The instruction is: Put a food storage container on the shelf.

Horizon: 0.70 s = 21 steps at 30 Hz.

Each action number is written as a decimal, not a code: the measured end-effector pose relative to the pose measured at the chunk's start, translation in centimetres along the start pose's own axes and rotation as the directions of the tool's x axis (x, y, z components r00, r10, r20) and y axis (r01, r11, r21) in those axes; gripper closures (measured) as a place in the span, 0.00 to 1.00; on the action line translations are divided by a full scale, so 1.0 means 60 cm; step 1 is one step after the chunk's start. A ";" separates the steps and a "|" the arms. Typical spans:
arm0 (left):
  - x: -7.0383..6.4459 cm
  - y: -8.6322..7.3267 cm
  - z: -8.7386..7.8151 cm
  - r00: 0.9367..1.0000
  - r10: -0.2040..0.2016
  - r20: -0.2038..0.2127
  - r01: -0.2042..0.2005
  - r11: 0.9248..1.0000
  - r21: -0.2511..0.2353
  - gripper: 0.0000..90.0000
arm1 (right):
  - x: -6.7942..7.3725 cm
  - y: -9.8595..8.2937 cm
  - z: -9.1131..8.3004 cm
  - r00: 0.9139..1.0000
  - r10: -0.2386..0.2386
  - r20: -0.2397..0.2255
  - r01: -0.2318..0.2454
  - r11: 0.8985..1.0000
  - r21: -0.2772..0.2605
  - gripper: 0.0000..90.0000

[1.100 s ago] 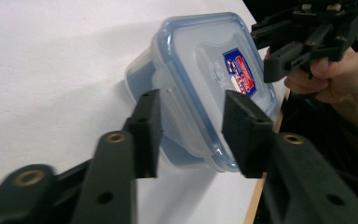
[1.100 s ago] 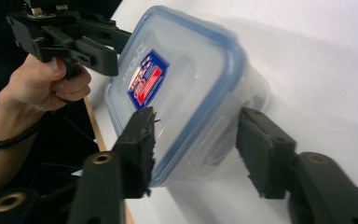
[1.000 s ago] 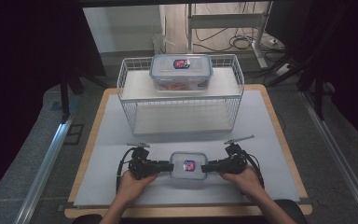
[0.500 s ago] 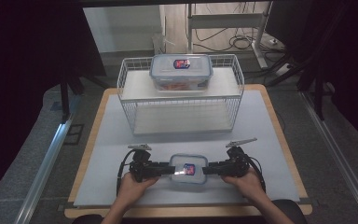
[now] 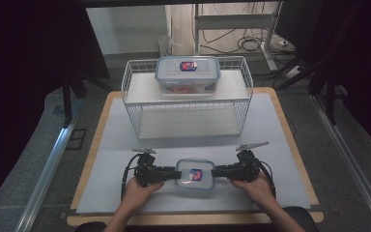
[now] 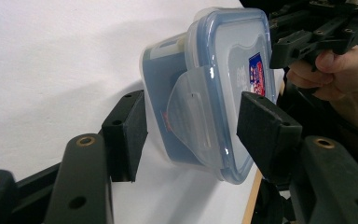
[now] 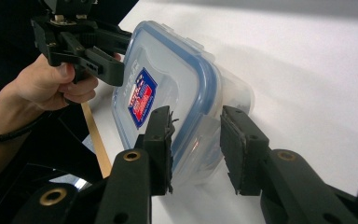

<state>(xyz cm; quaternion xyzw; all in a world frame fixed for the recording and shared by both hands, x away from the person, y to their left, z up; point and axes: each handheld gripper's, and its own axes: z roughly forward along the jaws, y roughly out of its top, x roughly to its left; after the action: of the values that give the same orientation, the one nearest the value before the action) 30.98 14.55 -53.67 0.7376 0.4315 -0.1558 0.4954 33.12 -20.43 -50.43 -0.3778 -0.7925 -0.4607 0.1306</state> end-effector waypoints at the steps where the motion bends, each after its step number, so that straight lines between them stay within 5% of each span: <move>1: 0.001 0.000 0.000 1.000 0.000 0.009 0.000 1.000 0.003 0.48 | 0.000 0.000 0.000 1.000 -0.001 0.000 0.001 1.000 0.000 0.71; 5: 0.001 -0.001 -0.001 0.999 0.005 0.044 -0.005 1.000 0.012 0.59 | 0.001 -0.001 0.000 1.000 -0.006 -0.001 0.006 1.000 -0.001 0.71; 14: 0.000 -0.002 -0.002 0.998 0.016 0.055 -0.018 1.000 0.025 0.61 | -0.001 -0.006 -0.001 1.000 -0.005 -0.027 0.005 1.000 0.001 0.70; 21: -0.002 -0.005 -0.002 0.998 0.022 0.053 -0.023 0.999 0.025 0.61 | -0.007 -0.022 0.015 0.997 0.047 -0.054 -0.044 0.998 0.043 0.57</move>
<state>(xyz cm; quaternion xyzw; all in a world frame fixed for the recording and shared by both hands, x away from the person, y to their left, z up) 30.64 14.65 -53.70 0.7441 0.4080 -0.1752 0.4991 32.57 -20.25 -51.97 -0.3801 -0.7893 -0.4509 0.1707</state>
